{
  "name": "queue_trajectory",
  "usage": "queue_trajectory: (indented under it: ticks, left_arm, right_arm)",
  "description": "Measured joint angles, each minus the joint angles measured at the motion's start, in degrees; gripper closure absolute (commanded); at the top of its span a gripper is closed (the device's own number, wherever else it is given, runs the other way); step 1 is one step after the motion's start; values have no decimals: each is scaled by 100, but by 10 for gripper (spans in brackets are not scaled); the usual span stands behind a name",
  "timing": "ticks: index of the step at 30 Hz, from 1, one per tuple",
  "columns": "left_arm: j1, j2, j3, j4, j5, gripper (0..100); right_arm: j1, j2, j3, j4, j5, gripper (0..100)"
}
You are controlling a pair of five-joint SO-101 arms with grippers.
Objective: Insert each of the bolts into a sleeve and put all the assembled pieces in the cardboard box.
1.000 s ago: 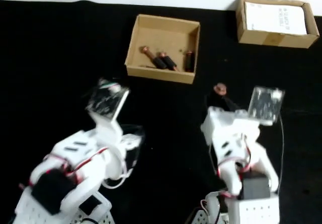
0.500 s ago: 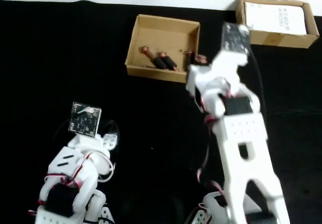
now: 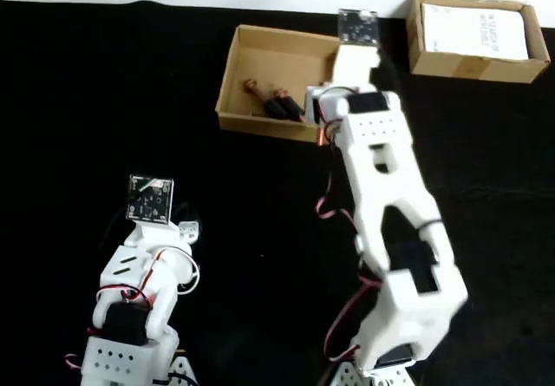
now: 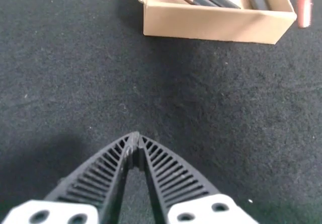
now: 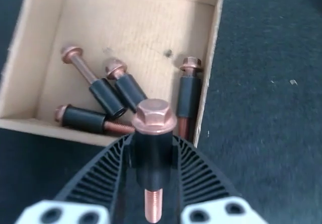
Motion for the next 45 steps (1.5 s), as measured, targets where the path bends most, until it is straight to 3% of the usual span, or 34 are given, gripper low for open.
queue_trajectory:
  ticks: [15,21,28,32,37,41,45]
  left_arm:
    - [0,0,0,378,0,992]
    - [0,0,0,378,0,992]
    - [0,0,0,378,0,991]
    - [0,0,0,378,0,991]
    - [0,0,0,378,0,991]
    - [0,0,0,378,0,991]
    - [0,0,0,378,0,991]
  right_arm:
    - [44,3982,-4237,62,976,992]
    - [53,4440,-5301,1618,1345,987]
    - [35,4554,-6251,3024,1407,783]
    - [18,4571,-6760,3648,1424,827]
    - [62,4580,-8114,4932,1301,994]
    - [149,4545,-8633,5134,668,993]
    - [475,4070,-8642,5143,536,993]
